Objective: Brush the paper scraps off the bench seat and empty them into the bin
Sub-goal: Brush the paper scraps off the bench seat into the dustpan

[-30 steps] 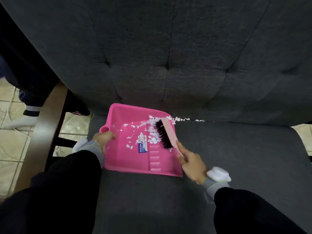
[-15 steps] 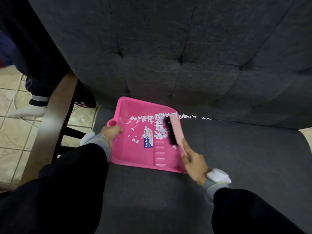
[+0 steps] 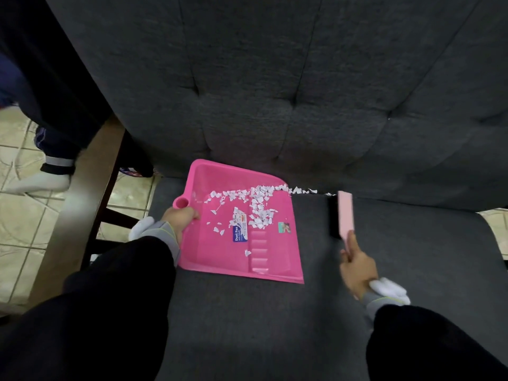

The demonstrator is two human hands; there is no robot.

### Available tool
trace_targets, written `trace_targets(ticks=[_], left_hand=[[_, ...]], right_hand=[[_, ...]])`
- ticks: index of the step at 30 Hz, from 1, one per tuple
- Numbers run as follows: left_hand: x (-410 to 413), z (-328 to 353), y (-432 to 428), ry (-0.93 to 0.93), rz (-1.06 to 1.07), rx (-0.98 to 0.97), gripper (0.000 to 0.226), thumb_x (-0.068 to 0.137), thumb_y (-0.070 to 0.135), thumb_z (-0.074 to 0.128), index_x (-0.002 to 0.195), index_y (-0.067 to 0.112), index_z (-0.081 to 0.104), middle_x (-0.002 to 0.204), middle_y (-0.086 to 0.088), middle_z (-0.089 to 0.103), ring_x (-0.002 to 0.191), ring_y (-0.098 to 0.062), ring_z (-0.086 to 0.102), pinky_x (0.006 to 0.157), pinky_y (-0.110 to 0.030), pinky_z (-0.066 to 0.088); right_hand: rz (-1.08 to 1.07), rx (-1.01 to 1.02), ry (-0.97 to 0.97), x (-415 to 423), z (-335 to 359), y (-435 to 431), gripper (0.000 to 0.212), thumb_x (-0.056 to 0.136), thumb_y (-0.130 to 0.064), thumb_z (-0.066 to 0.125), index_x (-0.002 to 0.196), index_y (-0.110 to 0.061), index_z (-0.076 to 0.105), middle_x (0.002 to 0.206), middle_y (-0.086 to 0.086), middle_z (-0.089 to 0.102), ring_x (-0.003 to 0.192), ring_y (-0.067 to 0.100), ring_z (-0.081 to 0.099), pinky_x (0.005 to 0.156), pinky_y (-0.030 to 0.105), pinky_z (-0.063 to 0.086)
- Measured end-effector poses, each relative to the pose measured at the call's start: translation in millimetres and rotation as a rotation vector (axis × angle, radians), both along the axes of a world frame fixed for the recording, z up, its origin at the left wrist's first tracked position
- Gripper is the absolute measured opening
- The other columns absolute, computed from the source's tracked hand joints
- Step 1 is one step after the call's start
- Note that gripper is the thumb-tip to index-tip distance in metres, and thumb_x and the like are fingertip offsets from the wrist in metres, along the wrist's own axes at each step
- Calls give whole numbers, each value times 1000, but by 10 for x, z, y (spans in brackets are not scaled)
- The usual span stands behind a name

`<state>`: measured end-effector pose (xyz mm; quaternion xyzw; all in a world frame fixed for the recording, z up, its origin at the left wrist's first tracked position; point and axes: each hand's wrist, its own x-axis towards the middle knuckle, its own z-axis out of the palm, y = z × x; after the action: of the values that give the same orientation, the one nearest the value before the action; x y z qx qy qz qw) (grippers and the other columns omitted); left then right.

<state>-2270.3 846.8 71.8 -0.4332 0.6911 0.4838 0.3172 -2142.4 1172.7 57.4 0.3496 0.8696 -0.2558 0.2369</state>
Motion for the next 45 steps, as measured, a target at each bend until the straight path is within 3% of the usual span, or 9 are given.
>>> trace_targets(ticks=[9,11,14,18,23,26,30,39,45], left_hand=[[-7,42,29,-3,-24,-10,15,82,2,57,97,4,55,78,-14,59,81,-31,59,92,-47,49],[-9,48,29,-15,-30,4,18,82,3,56,100,3,55,79,-15,60,83,-32,59,92,-48,48],[-6,62,13,-29,-35,10,21,82,2,56,104,3,55,86,-16,62,88,-34,59,94,-51,47],[-51,141,-53,-12,2,-19,25,81,-1,56,106,3,54,97,-21,62,92,-36,60,95,-53,46],[-108,134,-141,-17,41,-33,39,80,-4,55,119,-2,50,103,-23,61,93,-36,59,95,-53,46],[-137,99,-113,-19,49,-42,46,81,-4,56,125,0,47,110,-25,61,100,-38,60,96,-53,46],[-184,84,-96,-15,62,-31,46,83,-5,54,128,-2,43,116,-26,58,94,-36,58,94,-52,46],[-167,89,-78,-35,47,-47,46,83,-2,56,127,-3,44,118,-26,58,100,-39,59,92,-51,47],[-152,79,-101,-22,40,-65,47,82,-2,56,128,-2,45,117,-26,59,93,-36,58,93,-52,47]], right_hand=[[321,-361,59,12,156,-409,55,98,-19,45,146,-36,24,127,10,61,113,26,59,95,24,40],[233,-337,112,-25,179,-303,54,97,-20,47,145,-36,28,120,10,64,104,23,64,89,25,44],[-59,-193,152,-59,107,-48,51,97,-23,45,145,-35,31,86,11,63,56,14,60,59,30,49],[-379,43,99,-181,64,478,41,96,-19,42,137,-18,41,108,26,63,84,41,64,76,46,52],[-474,-134,20,-487,50,723,38,98,-9,37,133,5,35,93,23,53,57,23,47,48,27,43],[-474,-170,33,-765,-32,495,21,97,-3,37,115,-11,43,84,15,49,52,19,43,25,16,36],[-519,-227,19,-866,-143,32,30,90,6,37,106,-19,32,63,13,45,30,18,45,22,15,31],[-210,-307,-64,-672,-183,-315,17,92,-6,37,108,-14,36,58,10,49,39,21,49,28,21,38],[96,-344,-138,-501,105,-202,59,97,-16,38,149,-29,14,84,10,58,38,17,47,29,19,36]])
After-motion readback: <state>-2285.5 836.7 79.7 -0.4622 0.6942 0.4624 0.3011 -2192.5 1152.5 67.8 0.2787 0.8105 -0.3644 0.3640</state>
